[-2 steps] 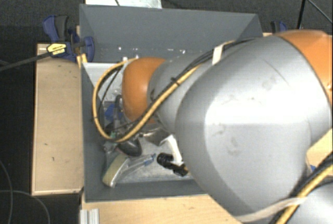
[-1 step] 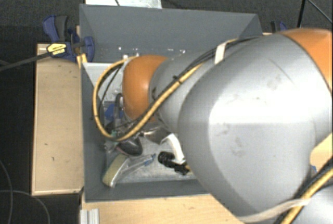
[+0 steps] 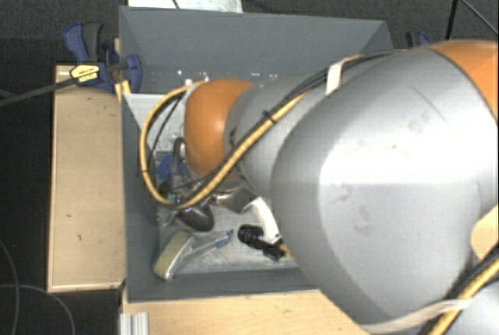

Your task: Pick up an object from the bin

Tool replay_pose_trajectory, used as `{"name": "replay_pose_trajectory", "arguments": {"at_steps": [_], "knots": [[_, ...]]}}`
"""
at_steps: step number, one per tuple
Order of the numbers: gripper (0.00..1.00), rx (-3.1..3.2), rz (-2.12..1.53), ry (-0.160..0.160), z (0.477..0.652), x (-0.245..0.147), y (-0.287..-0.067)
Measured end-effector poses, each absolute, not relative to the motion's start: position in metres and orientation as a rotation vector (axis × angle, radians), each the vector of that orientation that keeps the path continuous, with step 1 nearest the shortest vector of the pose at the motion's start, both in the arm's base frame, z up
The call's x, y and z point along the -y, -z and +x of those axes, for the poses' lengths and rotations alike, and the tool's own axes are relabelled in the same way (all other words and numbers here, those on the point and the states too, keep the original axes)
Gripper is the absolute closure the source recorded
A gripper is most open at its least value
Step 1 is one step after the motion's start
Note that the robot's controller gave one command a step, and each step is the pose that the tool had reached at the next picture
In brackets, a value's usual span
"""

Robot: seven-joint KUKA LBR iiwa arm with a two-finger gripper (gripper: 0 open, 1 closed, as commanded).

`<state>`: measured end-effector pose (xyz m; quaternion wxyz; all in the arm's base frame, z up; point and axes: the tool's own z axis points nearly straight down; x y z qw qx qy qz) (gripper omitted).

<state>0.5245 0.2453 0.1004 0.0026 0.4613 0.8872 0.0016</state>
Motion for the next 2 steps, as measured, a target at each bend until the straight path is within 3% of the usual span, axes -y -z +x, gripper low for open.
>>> {"name": "replay_pose_trajectory", "arguments": {"at_steps": [1,2], "knots": [[1.00,-2.788,1.438,-0.003,0.525,-0.245,-0.100],[1.00,-2.791,1.431,-0.005,0.525,-0.245,-0.114]]}}
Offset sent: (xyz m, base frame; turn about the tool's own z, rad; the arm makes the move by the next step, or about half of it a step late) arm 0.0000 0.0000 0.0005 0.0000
